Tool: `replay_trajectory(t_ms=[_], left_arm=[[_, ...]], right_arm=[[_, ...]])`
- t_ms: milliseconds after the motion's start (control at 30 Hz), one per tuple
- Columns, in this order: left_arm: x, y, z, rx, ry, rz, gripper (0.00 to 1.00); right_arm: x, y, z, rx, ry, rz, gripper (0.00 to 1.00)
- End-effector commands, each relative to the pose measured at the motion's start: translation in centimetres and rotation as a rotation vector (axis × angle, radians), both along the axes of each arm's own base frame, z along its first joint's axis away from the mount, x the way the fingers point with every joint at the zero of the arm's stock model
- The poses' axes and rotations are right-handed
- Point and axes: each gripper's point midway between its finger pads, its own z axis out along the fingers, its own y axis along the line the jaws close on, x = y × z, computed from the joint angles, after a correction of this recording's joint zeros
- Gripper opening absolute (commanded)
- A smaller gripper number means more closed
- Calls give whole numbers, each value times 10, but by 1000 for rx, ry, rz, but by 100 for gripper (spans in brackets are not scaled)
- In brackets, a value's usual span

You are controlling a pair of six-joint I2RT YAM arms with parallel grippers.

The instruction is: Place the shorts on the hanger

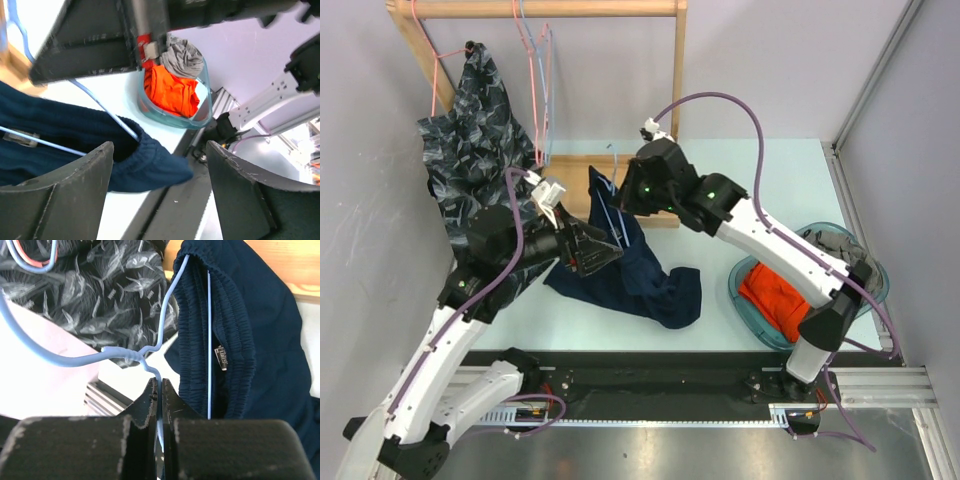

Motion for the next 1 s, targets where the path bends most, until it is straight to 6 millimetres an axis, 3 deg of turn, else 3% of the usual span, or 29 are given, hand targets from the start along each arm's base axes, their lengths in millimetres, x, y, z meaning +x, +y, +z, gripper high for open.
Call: replay_trajectory(t_ms=[0, 200, 367, 567, 800, 967], left_arm=[[8, -2, -10, -72, 125, 70, 77], [9, 6, -28, -64, 155, 130, 69], [8, 15, -44, -70, 225, 177, 54], [23, 34, -62, -125, 304, 290, 45], [24, 46, -56, -165, 280, 331, 46], [27, 54, -72, -158, 317, 380, 48]], right_arm=[[6, 17, 54, 158, -68, -96, 0], [-5, 34, 54, 171, -71, -85, 0], [-10, 45, 52, 181, -58, -95, 0], [-17, 57, 46, 179, -46, -115, 0], [-22, 71, 37, 189, -12, -130, 0], [-25, 82, 32, 192, 1, -133, 0]])
